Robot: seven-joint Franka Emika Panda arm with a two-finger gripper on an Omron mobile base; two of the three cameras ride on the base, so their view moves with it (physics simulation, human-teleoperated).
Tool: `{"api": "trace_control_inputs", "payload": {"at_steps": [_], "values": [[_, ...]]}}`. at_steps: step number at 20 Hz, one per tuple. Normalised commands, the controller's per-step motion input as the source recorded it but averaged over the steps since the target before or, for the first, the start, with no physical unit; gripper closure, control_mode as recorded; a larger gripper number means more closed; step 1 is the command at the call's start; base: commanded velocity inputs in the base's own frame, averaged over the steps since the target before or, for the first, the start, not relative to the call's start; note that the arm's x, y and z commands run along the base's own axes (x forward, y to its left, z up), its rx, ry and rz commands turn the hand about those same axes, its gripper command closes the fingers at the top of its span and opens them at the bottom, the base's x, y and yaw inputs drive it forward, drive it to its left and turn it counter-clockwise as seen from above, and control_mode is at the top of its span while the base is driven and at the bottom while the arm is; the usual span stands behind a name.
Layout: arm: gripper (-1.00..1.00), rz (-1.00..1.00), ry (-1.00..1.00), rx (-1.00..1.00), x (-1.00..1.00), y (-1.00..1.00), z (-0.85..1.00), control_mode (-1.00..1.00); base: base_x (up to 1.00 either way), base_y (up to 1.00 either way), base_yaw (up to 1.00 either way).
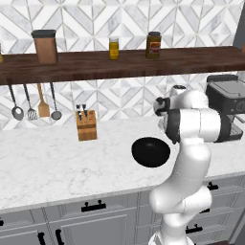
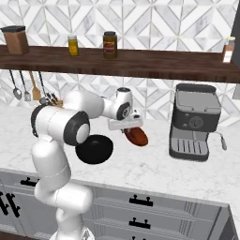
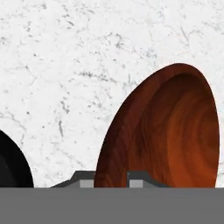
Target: Pick up the bowls on the counter and stack them on top of one another in the open cabinet. Place the smaller bowl on top of the larger bowl.
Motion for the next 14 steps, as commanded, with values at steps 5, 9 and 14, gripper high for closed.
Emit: {"api": "trace_control_inputs", "payload": {"at_steps": [5,9,14], "values": [[1.0,0.0,0.0,-0.02,-1.0,0.79,0.98,-1.0,0.0,0.0,0.0],[1.0,0.0,0.01,-0.09,-1.0,0.96,0.6,-1.0,0.0,0.0,0.0],[1.0,0.0,0.12,-0.31,-0.78,1.0,0.15,-1.0,0.0,0.0,0.0]]}}
